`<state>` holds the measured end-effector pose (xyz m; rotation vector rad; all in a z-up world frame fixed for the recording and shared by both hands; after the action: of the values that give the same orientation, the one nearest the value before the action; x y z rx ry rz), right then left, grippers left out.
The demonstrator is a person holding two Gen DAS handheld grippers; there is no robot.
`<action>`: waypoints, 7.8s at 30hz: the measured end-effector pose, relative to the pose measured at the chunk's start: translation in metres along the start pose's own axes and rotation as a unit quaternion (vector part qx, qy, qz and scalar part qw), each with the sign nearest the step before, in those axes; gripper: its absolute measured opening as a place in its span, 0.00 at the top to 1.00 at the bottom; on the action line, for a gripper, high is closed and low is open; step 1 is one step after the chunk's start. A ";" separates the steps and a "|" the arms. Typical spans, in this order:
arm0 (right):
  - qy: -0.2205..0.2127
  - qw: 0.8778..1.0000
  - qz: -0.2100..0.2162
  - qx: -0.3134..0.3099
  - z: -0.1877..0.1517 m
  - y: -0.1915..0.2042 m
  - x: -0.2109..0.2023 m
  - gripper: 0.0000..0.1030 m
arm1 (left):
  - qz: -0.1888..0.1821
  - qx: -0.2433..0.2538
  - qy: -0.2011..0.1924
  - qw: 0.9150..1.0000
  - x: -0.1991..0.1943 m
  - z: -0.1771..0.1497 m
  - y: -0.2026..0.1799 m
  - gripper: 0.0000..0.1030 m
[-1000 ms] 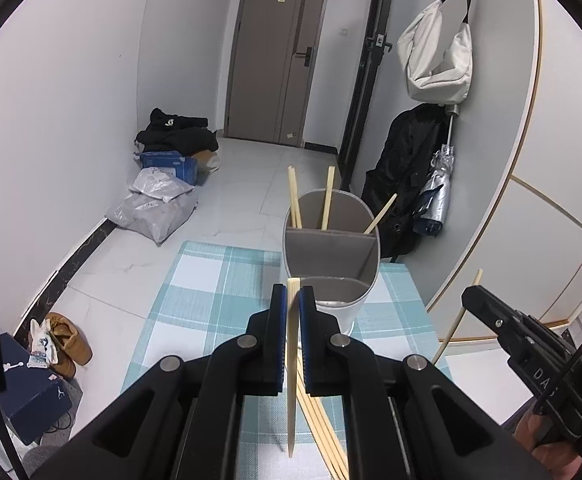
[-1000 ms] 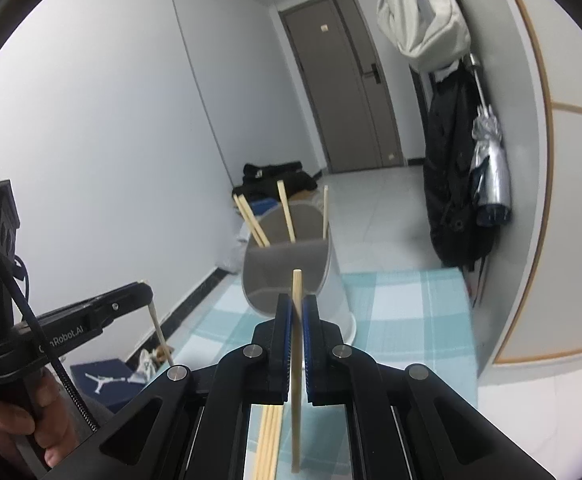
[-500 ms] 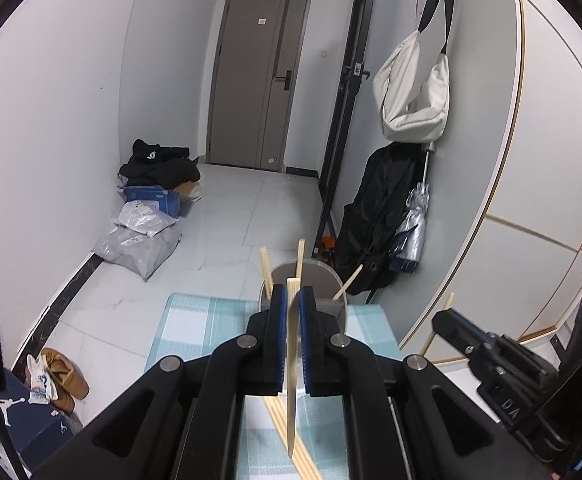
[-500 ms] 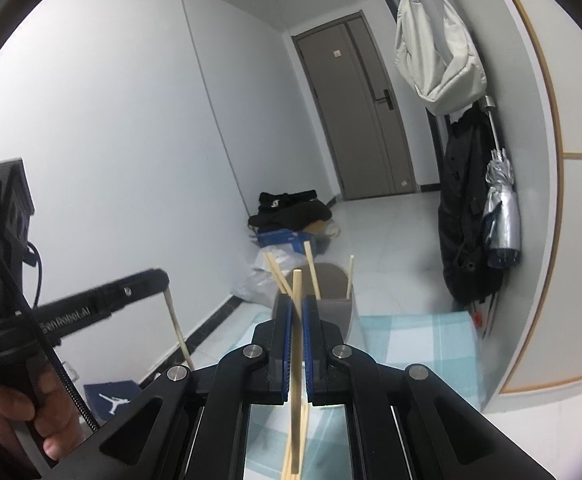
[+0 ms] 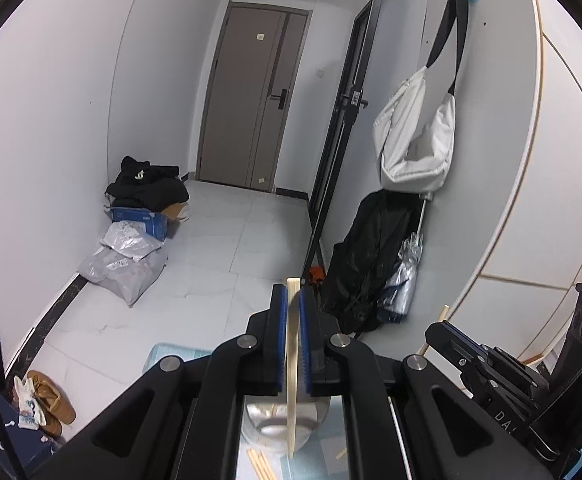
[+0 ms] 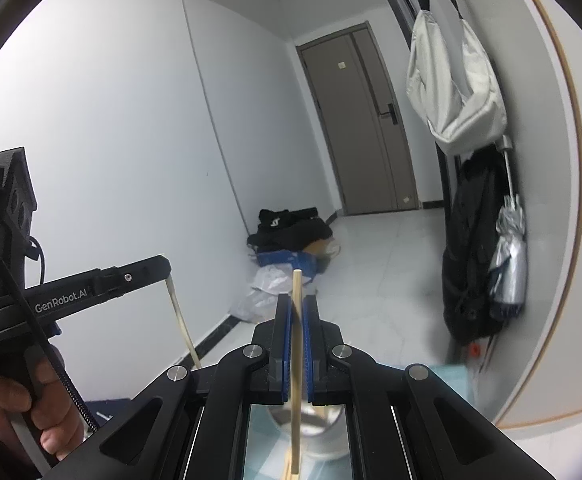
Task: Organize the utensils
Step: 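Lower both chopsticks into the holder compartments, then open both grippers and withdraw them up from the holder, then move both open grippers down toward the remaining chopstick bundle, then close the right gripper on one chopstick from the bundle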
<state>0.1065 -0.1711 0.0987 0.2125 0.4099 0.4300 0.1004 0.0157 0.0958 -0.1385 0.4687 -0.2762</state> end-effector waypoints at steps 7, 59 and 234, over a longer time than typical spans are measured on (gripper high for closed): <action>-0.009 1.000 0.000 -0.017 0.031 -0.002 0.025 0.96 | -0.003 0.003 -0.012 1.000 0.021 0.024 0.002 0.97; 0.102 0.994 0.017 -0.046 -0.044 -0.030 0.139 0.93 | -0.042 0.014 0.105 0.994 0.123 -0.042 0.030 0.97; 0.276 0.959 0.016 0.058 -0.207 -0.045 0.091 0.96 | 0.101 -0.037 0.296 0.949 0.105 -0.249 0.072 0.03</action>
<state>0.1095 -0.1476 -0.1307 0.2110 0.9840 0.4958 0.0910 0.0363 -0.1829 -0.0780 1.0842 -0.0920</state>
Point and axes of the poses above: each gripper's, at about its wrist camera, not at the fingertips, and x roughly the way its jaws point, y to its left, z to its top, the point moved 6 cm from there along x, roughly the way its jaws point, and after that the axes turned 3 degrees about x, right-handed, at the moved point
